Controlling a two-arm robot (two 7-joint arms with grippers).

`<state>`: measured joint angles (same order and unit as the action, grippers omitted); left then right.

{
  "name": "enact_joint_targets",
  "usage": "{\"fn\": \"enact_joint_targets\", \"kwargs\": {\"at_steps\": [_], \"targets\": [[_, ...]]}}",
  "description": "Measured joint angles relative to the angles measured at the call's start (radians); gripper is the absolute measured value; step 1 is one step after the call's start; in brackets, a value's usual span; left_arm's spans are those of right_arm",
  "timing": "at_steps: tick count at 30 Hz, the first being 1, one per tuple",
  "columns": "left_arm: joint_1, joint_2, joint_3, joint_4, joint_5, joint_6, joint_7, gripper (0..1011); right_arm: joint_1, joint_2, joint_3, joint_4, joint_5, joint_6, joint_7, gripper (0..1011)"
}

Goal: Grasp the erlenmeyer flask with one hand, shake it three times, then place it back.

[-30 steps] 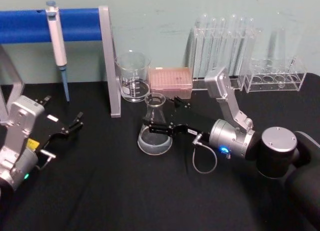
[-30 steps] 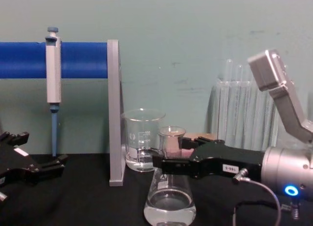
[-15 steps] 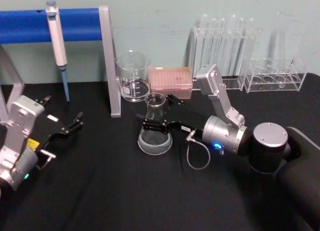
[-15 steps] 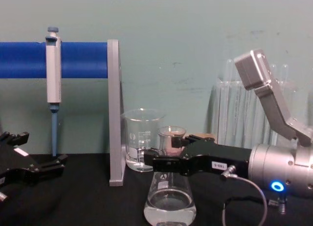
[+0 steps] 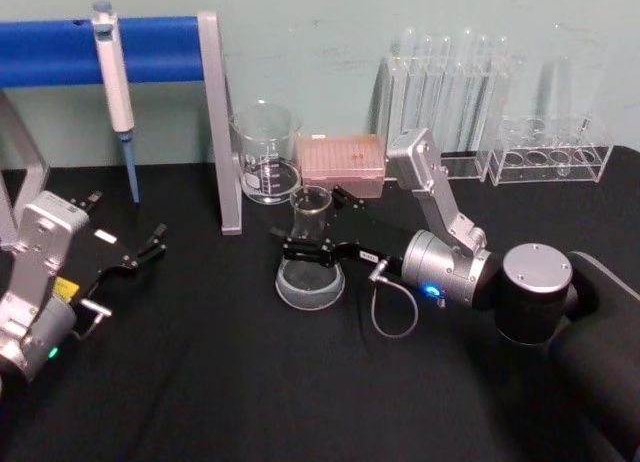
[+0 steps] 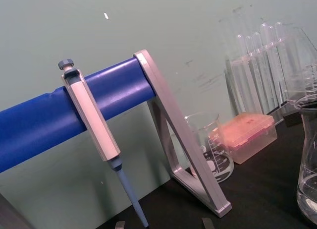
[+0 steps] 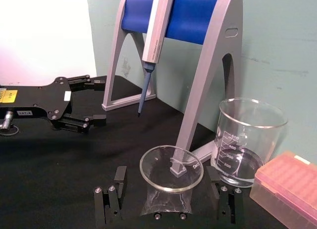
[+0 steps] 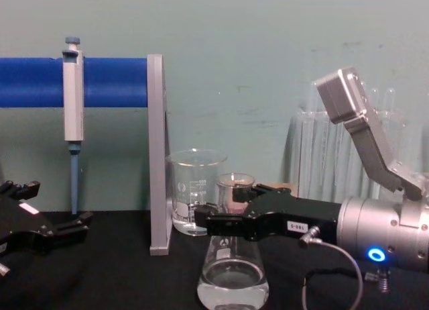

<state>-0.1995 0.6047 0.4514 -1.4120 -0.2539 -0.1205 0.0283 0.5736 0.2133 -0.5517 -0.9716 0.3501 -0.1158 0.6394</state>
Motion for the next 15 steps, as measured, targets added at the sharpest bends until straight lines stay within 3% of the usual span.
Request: {"fn": "enact_joint_targets", "kwargs": {"at_steps": [5,15], "targets": [[0.0,0.0,0.0,0.0,0.0,0.0,0.0,1001,-0.001,0.0,0.0,-0.001,0.001,0.001,0.0,1002],[0.0,0.0,0.0,0.0,0.0,0.0,0.0,1001,-0.002,0.001,0.002,-0.003,0.004,0.002,-0.001,768]]}}
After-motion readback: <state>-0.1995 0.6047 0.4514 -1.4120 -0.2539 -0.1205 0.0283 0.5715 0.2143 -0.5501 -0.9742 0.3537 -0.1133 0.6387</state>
